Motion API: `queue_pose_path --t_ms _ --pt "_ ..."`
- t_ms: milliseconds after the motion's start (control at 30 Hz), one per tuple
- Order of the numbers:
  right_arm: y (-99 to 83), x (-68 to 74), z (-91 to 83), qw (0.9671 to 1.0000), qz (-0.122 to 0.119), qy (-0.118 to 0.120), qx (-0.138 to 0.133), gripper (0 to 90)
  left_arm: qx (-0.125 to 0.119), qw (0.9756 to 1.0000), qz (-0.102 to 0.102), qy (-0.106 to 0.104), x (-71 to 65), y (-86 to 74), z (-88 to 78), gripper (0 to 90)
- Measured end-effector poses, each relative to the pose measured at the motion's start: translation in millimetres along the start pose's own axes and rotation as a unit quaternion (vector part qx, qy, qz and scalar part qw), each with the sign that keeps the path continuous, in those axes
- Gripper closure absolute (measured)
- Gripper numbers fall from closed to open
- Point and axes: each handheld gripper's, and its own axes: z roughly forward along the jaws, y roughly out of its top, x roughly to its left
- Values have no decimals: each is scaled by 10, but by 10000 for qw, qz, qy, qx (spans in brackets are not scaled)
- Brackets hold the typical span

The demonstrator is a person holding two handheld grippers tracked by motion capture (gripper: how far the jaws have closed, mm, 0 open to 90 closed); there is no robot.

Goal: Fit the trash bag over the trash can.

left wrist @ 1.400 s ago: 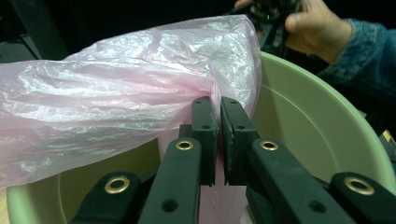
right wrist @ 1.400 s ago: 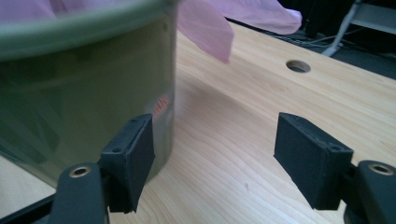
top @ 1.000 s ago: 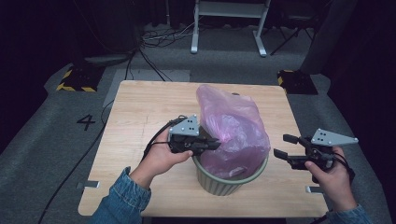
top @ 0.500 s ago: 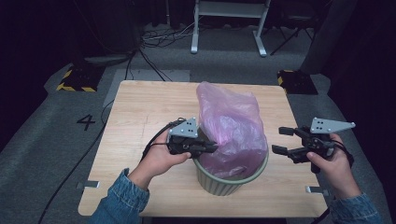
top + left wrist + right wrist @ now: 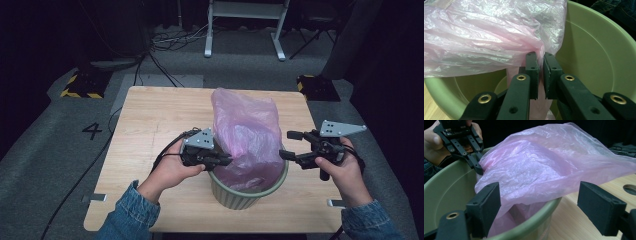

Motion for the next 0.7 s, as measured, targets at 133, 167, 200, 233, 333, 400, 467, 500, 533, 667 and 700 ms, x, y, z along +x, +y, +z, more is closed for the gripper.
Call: queue_pose_path --t_ms 133,167,200,233,333,400,467,500,533,667,700 --pt "7 0 58 10000 82 -1 55 229 3 10000 8 -3 -2 0 0 829" --pt "10 -3 67 9999 110 -11 64 254 7 10000 12 -4 -2 0 -1 829" --pt "14 -6 76 9999 128 -31 88 299 9 10000 16 -6 -2 0 -1 827" --pt "15 -8 80 9998 151 -11 104 340 7 10000 31 -11 -2 0 -2 825" --pt "20 -4 93 9998 118 -60 175 484 -1 10000 38 -23 -7 -3 -3 812" --pt "25 1 75 9993 -74 -266 242 616 -2 10000 48 -21 -14 -3 -3 800" --pt "25 5 45 9988 -195 -380 224 722 -35 10000 33 -21 -23 -6 -4 769" --pt "24 10 28 9987 -237 -399 194 762 -49 10000 26 -27 -27 -9 -5 760" --pt "24 14 10 9990 -251 -343 163 814 -55 10000 23 -23 -28 -10 -5 754" --pt "33 51 10 9991 -272 -276 170 764 -29 10000 51 -17 -28 -7 -3 765" --pt "39 56 16 9992 -223 -282 147 679 -21 10000 56 -33 -28 -6 -2 778"
